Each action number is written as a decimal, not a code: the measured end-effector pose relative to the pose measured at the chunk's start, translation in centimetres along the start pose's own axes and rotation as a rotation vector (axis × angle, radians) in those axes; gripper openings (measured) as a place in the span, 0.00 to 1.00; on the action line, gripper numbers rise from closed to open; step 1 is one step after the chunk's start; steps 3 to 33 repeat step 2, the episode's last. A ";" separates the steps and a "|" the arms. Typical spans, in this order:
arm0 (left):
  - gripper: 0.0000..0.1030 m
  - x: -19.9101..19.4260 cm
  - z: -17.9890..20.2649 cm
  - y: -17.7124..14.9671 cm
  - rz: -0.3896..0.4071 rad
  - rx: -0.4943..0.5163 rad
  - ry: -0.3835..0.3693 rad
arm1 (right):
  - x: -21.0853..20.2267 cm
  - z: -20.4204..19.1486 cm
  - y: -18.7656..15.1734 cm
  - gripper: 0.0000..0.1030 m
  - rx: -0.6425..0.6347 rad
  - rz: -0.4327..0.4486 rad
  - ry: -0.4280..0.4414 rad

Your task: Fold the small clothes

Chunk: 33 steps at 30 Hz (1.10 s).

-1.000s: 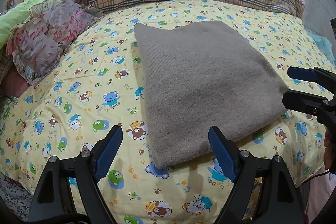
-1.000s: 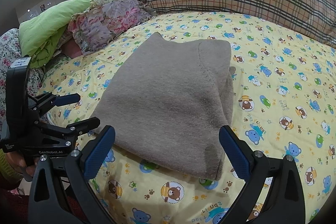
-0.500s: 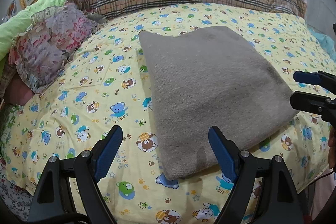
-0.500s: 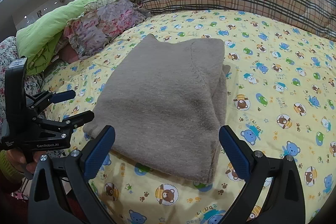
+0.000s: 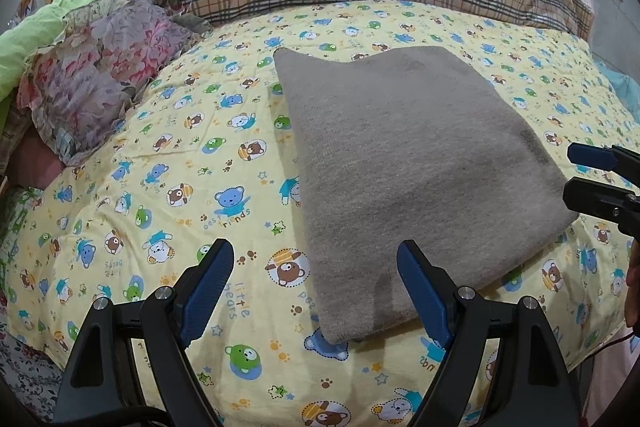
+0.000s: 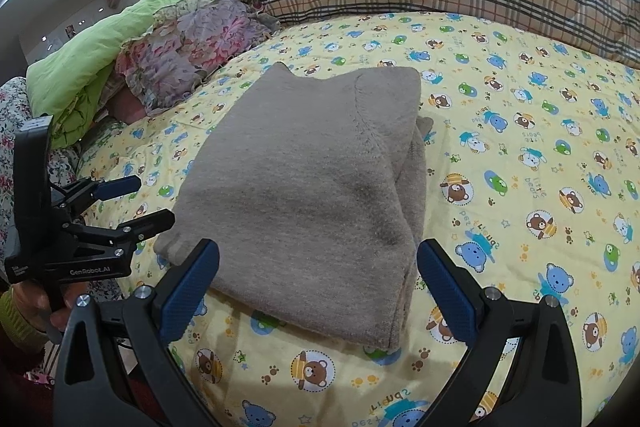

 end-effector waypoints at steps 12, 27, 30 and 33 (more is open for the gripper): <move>0.82 0.2 0.0 0.0 -0.007 -0.004 -0.005 | 0.0 0.1 0.1 0.96 0.004 0.001 0.003; 0.82 0.2 0.0 0.0 -0.007 -0.004 -0.005 | 0.0 0.1 0.1 0.96 0.004 0.001 0.003; 0.82 0.2 0.0 0.0 -0.007 -0.004 -0.005 | 0.0 0.1 0.1 0.96 0.004 0.001 0.003; 0.82 0.2 0.0 0.0 -0.007 -0.004 -0.005 | 0.0 0.1 0.1 0.96 0.004 0.001 0.003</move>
Point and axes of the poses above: each gripper's, at about its wrist camera, not at the fingertips, and x roughly the way its jaws point, z to its right, y to its top, the point moved 5 cm from there along x, roughly the way its jaws point, and after that the axes turned 3 degrees about -y, right-handed, at the moved point
